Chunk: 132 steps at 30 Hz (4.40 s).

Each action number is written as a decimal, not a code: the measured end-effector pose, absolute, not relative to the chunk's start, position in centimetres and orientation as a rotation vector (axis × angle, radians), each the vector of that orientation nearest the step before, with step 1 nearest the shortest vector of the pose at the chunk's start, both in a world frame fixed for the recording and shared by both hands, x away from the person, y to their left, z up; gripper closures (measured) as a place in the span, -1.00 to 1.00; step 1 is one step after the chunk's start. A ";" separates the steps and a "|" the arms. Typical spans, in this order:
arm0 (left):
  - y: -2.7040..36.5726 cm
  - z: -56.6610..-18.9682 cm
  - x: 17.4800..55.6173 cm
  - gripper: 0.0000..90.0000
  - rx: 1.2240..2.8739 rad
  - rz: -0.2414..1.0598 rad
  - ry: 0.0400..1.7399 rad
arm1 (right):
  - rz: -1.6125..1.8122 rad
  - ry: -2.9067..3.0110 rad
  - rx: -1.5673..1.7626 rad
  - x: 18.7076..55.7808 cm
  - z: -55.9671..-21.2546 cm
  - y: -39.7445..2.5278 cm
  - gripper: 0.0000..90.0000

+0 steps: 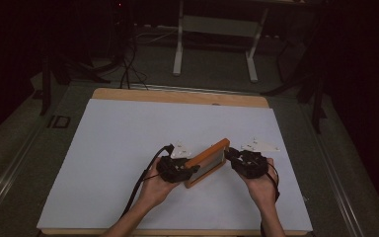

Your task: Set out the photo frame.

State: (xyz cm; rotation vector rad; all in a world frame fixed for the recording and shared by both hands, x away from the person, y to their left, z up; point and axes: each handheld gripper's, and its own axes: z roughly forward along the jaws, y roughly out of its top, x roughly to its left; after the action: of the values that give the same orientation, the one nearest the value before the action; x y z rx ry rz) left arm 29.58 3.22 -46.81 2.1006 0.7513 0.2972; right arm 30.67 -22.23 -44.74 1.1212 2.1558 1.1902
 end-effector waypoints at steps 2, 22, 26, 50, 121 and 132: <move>3.3 -46.9 29.2 0.53 2.105 0.321 0.725 | 1.188 2.138 1.092 30.5 -44.3 -22.1 0.85; 3.7 -50.4 28.9 0.27 1.992 0.220 0.813 | 1.226 2.104 1.064 31.5 -44.3 -20.2 0.99; 3.3 -50.7 28.5 0.48 2.007 0.277 0.796 | 1.213 2.106 1.054 31.4 -44.3 -20.2 0.99; 6.7 -46.4 30.0 0.53 2.049 0.234 0.723 | 1.217 2.162 0.976 30.9 -44.3 -20.5 0.47; 12.0 -41.2 32.7 -0.07 1.942 0.128 0.640 | 1.398 2.486 0.470 31.1 -44.9 -18.5 0.51; 12.6 -43.6 32.8 -0.19 1.924 0.148 0.697 | 1.364 2.499 0.500 31.4 -45.0 -19.2 0.50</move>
State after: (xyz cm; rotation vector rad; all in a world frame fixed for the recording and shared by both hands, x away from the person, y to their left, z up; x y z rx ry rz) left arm 32.77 12.62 -43.64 1.9236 0.6974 0.1475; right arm 31.36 -19.19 -44.98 0.5005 2.4992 1.3635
